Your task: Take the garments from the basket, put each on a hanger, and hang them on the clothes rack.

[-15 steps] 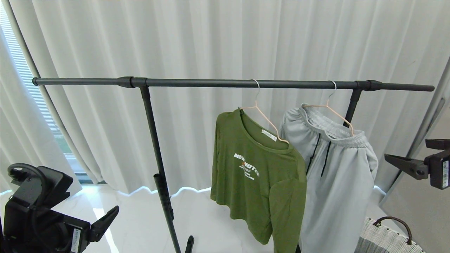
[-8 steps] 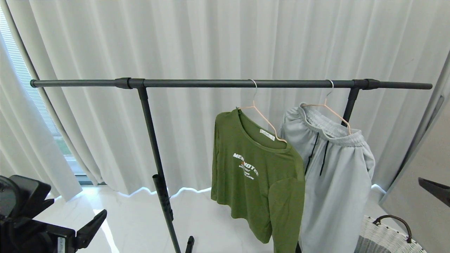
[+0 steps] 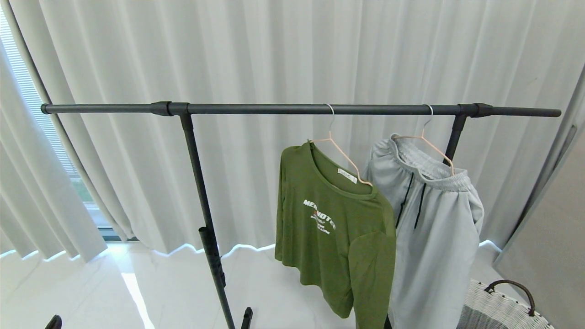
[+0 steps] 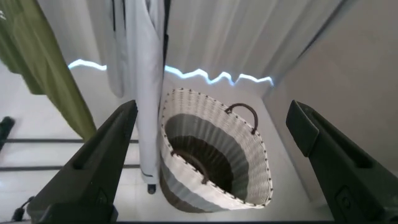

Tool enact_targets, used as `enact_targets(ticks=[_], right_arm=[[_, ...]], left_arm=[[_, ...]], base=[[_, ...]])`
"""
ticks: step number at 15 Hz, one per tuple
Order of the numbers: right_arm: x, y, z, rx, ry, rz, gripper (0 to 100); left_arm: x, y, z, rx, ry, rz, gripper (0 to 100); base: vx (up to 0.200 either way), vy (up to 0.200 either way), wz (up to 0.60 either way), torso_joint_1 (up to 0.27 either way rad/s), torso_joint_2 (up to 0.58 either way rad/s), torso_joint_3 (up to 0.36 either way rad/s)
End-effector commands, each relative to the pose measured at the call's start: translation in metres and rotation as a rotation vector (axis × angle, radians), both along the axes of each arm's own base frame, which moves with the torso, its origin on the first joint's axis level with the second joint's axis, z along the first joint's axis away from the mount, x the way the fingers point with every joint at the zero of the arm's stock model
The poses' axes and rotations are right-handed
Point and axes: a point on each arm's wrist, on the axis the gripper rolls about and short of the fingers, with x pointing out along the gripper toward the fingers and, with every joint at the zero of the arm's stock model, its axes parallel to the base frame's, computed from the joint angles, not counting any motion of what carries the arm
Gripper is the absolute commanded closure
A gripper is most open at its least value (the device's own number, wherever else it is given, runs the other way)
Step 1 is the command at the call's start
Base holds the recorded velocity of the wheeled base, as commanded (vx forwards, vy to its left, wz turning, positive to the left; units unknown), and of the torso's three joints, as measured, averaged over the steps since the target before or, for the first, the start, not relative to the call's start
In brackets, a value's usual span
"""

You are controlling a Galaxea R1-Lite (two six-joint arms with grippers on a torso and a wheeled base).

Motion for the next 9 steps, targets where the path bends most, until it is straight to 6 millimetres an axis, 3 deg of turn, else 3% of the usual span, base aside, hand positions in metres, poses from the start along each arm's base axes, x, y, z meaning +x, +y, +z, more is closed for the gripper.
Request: enact_targets(ticks=[1, 3, 9], right_arm=[[-0.032, 0.001, -0.035, -0.023, -0.092, -0.051, 0], [-0.04, 0.001, -0.047, -0.026, -0.109, -0.063, 0], [-0.037, 0.0, -0.049, -0.039, -0.142, -0.11, 0]], left_arm=[[-0.03, -0.001, -0.013, 0.006, -0.103, 0.011, 0], [-0.046, -0.002, -0.021, 0.008, -0.173, -0.002, 0], [-0.059, -0.001, -0.025, -0.021, -0.341, -0.028, 0]], base=[[0.0, 0.0, 0.0, 0.0, 0.0, 0.0], [0.0, 0.0, 0.0, 0.0, 0.0, 0.0], [0.0, 0.0, 0.0, 0.0, 0.0, 0.0]])
